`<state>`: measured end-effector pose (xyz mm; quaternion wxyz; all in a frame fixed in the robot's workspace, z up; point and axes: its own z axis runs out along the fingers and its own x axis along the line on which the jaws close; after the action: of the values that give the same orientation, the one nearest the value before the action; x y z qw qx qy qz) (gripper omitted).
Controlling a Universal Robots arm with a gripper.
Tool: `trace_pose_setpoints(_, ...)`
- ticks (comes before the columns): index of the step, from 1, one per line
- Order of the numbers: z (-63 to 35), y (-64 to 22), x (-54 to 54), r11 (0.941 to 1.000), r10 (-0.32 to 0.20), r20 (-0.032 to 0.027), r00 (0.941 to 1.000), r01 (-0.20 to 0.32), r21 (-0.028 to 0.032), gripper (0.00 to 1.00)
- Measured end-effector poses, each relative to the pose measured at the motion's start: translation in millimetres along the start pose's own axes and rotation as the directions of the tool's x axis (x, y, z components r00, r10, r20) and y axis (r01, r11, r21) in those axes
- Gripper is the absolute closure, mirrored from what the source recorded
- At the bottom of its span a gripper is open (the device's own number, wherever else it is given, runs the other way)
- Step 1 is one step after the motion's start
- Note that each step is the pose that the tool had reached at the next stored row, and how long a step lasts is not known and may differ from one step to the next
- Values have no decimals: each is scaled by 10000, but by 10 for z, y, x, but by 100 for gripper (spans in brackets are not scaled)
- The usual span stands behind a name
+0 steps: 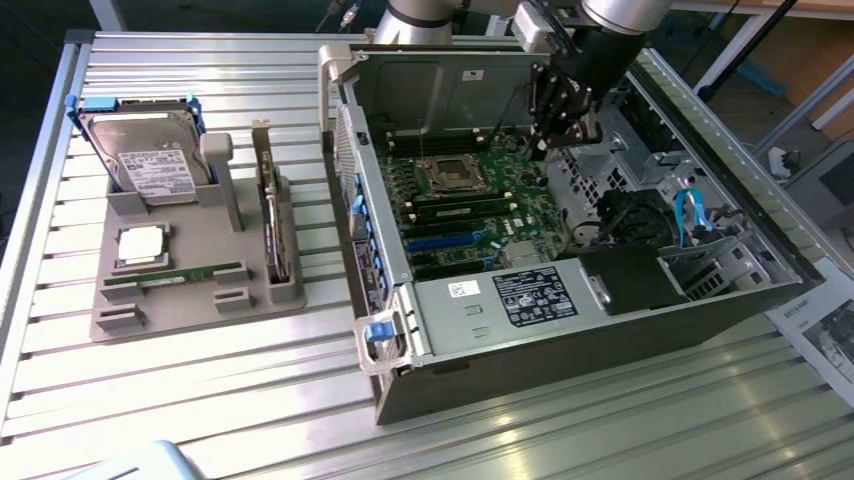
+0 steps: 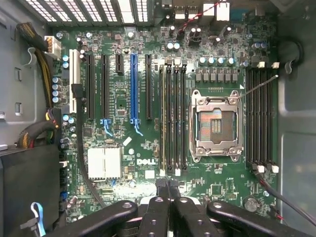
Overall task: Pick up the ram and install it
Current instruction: 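Press down the ram until it locks into place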
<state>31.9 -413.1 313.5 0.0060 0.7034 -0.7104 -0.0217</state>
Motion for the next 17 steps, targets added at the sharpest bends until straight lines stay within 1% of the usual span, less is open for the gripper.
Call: trace_pose_setpoints(17,370,-14,8,10000,-1,2,10000,1,41,90)
